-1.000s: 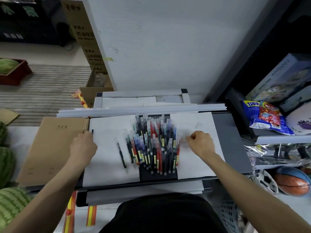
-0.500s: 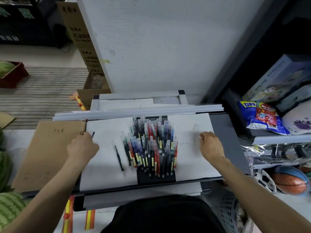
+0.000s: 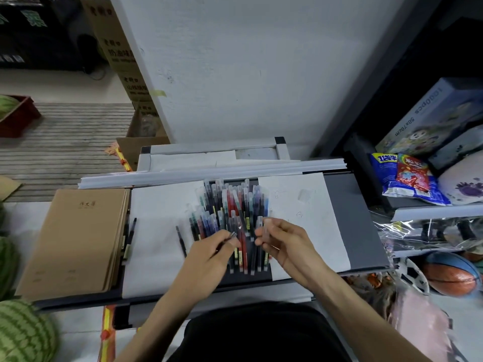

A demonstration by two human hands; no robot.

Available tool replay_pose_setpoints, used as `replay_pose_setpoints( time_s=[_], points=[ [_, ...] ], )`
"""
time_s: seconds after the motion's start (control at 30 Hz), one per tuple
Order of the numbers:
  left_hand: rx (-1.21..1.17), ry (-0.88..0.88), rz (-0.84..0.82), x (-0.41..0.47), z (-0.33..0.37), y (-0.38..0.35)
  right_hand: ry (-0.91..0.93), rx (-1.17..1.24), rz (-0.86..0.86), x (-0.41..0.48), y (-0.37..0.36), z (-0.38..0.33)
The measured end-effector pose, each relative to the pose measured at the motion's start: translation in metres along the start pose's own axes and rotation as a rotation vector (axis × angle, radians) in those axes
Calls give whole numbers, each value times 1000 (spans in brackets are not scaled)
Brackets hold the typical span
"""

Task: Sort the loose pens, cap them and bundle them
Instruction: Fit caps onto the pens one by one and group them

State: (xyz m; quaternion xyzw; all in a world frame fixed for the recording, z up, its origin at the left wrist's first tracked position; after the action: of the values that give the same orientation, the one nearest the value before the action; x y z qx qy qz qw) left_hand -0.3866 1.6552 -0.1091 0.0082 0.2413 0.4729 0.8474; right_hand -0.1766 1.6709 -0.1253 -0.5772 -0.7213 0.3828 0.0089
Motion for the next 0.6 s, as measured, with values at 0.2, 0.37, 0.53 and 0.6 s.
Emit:
replay_pose_setpoints(
  time_s=[0.2, 0.37, 0.53, 0.6],
  points=[
    [5, -107, 42, -10, 28, -4, 112, 150, -92, -14, -34, -16],
    [56, -169, 38, -14, 38, -3, 129, 237, -103, -16, -49, -22],
    [105, -169, 60, -15, 35, -1, 196, 71, -143, -17, -56, -25],
    [126, -171, 66, -14, 33, 1, 239, -27, -157, -18, -59, -25]
  ],
)
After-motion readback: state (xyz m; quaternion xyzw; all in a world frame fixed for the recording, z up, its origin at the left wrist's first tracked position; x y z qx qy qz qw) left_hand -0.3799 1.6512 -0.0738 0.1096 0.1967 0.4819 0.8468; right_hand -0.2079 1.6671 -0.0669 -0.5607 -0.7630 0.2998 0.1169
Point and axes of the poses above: each hand's wrist, its own x-axis towards the middle knuckle, its own y-axis out of the back of the hand, z = x × y, the point moved 2 cm from there along x, towards the middle knuckle, and after that the axes turned 15 degrees about -z, right-handed, at the moved point
